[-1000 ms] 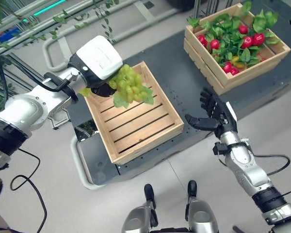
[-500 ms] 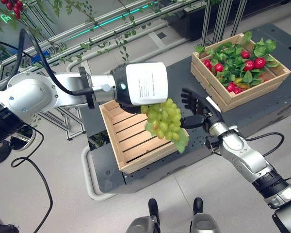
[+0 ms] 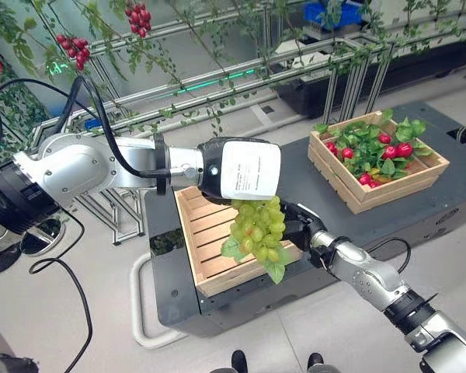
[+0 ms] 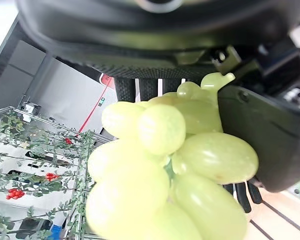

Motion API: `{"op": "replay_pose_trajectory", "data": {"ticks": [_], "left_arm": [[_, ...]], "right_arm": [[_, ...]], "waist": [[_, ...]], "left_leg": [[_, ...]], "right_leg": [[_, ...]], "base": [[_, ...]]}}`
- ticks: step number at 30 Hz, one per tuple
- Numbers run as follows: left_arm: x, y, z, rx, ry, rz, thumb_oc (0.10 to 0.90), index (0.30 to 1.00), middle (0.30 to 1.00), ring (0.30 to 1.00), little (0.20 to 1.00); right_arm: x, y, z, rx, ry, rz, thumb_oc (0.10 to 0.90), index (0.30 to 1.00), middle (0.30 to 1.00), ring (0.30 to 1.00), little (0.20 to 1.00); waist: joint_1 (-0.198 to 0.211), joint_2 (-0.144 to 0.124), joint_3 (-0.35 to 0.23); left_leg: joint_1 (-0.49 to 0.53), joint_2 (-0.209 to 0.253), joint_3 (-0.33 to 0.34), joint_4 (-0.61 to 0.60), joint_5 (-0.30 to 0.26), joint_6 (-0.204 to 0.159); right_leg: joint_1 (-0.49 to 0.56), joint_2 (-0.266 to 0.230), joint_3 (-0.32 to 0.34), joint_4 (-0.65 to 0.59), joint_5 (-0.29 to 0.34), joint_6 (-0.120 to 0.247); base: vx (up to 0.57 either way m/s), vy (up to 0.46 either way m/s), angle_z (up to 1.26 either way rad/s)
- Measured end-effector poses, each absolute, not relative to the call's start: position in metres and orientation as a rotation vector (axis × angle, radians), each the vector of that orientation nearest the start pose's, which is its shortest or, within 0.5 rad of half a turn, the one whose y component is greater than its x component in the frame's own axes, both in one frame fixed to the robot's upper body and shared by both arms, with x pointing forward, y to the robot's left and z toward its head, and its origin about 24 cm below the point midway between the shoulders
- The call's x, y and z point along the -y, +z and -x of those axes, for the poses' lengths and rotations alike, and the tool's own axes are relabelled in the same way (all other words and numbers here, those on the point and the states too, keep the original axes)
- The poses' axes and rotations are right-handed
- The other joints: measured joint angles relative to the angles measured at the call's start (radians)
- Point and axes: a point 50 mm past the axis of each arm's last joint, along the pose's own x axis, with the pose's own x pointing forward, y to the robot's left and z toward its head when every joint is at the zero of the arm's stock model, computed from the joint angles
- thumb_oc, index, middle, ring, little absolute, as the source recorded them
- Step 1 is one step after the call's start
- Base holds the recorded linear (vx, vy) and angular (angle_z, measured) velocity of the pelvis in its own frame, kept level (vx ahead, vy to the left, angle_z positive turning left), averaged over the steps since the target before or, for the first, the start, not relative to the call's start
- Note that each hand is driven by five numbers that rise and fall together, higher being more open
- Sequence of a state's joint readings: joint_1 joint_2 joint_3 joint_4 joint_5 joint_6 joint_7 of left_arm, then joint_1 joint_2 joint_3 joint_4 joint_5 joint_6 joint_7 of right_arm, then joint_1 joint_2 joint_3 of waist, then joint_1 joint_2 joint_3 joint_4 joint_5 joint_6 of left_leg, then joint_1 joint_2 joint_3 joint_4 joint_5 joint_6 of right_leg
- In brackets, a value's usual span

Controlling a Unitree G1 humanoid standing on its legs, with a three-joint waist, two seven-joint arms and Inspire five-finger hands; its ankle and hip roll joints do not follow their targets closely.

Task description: Pick up the fruits from the basket on one side to the basket on the other side

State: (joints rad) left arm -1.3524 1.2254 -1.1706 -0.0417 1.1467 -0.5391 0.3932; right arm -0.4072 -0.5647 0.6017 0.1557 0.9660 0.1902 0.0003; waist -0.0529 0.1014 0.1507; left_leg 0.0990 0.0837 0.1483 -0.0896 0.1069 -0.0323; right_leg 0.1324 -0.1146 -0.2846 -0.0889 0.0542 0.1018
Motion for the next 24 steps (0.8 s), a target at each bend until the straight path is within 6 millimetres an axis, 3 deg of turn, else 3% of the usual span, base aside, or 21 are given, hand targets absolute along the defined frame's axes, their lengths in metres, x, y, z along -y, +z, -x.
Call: {"op": "replay_pose_trajectory", "data": {"ticks": [4,9,14,20,24], "left_arm": [[-0.134,0.225,-0.289,-1.740,0.956,2.754,0.400,0.300,0.300,0.300,0.300],[-0.142,0.218,-0.290,-1.687,0.992,2.784,0.400,0.300,0.300,0.300,0.300],[-0.155,0.218,-0.294,-1.608,0.999,2.840,0.400,0.300,0.300,0.300,0.300],[-0.166,0.217,-0.293,-1.541,1.018,2.870,0.400,0.300,0.300,0.300,0.300],[-0.170,0.217,-0.293,-1.506,1.029,2.881,0.400,0.300,0.300,0.300,0.300]], "right_arm": [[0.120,0.044,-0.286,-0.379,0.537,-0.241,0.800,0.900,0.900,0.900,0.900],[0.132,0.033,-0.278,-0.413,0.507,-0.200,0.800,0.900,0.900,0.900,0.900],[0.157,0.027,-0.273,-0.436,0.454,-0.085,0.800,0.900,0.900,0.900,0.900],[0.205,0.029,-0.269,-0.464,0.360,0.056,0.800,0.900,0.900,0.900,0.900],[0.212,0.034,-0.270,-0.464,0.357,0.064,0.800,0.900,0.900,0.900,0.900]], "waist": [[0.008,0.000,-0.025],[0.014,-0.006,-0.044],[0.013,-0.010,-0.048],[0.006,-0.014,-0.049],[-0.015,-0.023,-0.049]], "left_leg": [[0.003,0.001,0.000,-0.006,-0.003,-0.003],[0.003,0.001,0.002,-0.006,-0.004,-0.003],[0.007,0.001,0.020,-0.005,-0.004,-0.002],[0.012,0.002,0.025,-0.006,-0.006,0.000],[0.012,0.003,0.026,-0.006,-0.009,-0.004]], "right_leg": [[0.001,0.000,0.002,0.000,0.000,-0.001],[0.000,0.000,0.006,0.000,-0.001,-0.001],[-0.002,0.000,0.017,0.000,0.000,0.000],[-0.004,0.002,0.028,0.000,0.001,0.001],[-0.004,0.003,0.029,0.000,0.004,0.006]], "base": [[0.05,-0.012,-0.02],[0.04,-0.006,-0.01],[0.04,-0.006,-0.07],[0.03,-0.009,-0.05],[0.01,-0.007,-0.01]]}}
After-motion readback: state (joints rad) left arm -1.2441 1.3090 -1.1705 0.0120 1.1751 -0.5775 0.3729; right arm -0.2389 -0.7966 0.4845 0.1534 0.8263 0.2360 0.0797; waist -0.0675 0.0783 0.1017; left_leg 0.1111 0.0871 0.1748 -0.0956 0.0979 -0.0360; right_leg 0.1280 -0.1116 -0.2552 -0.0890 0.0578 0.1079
